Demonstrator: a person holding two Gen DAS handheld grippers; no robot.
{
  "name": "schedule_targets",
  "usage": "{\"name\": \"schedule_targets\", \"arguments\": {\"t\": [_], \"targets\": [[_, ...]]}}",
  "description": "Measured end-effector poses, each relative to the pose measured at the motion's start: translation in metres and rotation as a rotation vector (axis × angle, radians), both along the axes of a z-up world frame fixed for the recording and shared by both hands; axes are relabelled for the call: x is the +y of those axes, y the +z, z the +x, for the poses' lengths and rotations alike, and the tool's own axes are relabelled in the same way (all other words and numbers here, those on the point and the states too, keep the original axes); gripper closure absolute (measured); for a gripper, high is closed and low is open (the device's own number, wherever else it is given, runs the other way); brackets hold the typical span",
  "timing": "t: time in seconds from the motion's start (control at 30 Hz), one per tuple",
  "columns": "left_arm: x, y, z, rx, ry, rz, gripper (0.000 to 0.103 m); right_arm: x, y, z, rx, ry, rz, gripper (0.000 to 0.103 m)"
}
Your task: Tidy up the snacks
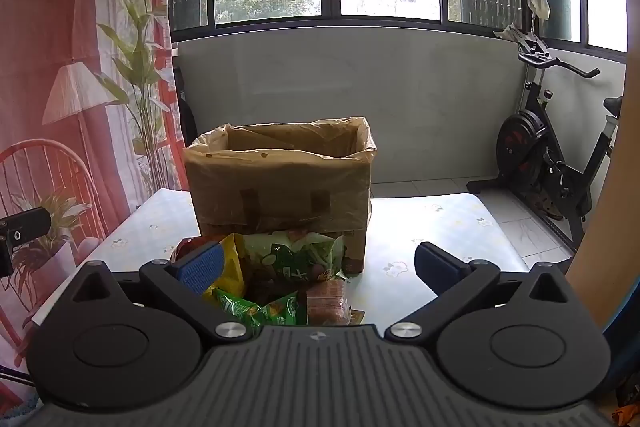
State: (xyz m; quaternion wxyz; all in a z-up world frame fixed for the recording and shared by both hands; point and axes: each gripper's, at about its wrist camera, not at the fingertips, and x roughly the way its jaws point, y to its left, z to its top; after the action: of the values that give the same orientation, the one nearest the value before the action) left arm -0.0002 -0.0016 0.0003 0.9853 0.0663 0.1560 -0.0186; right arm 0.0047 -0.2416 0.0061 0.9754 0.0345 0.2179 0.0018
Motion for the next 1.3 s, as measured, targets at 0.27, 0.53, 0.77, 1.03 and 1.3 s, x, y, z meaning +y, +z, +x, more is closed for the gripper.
{"name": "schedule_targets", "arguments": {"t": [0.27, 0.53, 0.77, 1.03, 1.3], "targets": [[0.011, 0.009, -0.004, -0.012, 0.011, -0.025, 0.0, 0.0, -0.001, 0.0, -0.002, -0.009, -0.004, 0.0], [0.006, 0.002, -0.005, -0.022, 0.025, -0.026, 0.0, 0.0, -0.006, 0.0, -0.002, -0.007, -0.003, 0.0], [0.006, 0.0, -0.005, -0.022, 0.025, -0.029, 0.0, -0.001, -0.002, -0.001, 0.001, -0.006, -0.002, 0.0], [0.006, 0.001, -0.005, -0.021, 0.026, -0.029, 0.0, -0.001, -0.002, -0.001, -0.001, -0.006, -0.002, 0.0], [0.007, 0.001, -0.005, -0.022, 0.027, -0.029, 0.0, -0.001, -0.002, -0.001, -0.001, -0.007, -0.002, 0.0]]}}
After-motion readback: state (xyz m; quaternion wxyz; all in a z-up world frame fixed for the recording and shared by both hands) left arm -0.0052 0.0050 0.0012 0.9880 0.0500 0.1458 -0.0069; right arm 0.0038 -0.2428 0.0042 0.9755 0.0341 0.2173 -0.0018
